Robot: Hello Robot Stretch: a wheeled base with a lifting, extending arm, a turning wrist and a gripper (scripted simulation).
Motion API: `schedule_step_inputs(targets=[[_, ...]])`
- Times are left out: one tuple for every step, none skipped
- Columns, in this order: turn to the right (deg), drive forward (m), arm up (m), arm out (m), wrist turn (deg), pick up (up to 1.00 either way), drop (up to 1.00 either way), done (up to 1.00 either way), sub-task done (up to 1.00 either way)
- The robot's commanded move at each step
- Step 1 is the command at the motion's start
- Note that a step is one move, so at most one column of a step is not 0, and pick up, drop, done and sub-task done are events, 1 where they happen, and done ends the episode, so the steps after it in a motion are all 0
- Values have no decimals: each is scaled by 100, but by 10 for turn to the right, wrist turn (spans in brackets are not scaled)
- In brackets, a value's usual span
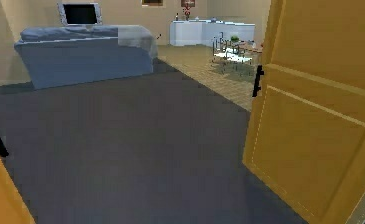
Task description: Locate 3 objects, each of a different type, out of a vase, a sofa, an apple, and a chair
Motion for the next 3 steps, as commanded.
schedule_step_inputs(targets=[[0, 100, 0, 0, 0, 0, 0, 0, 0], [-60, 0, 0, 0, 0, 0, 0, 0, 0], [0, 50, 0, 0, 0, 0, 0, 0, 0]])
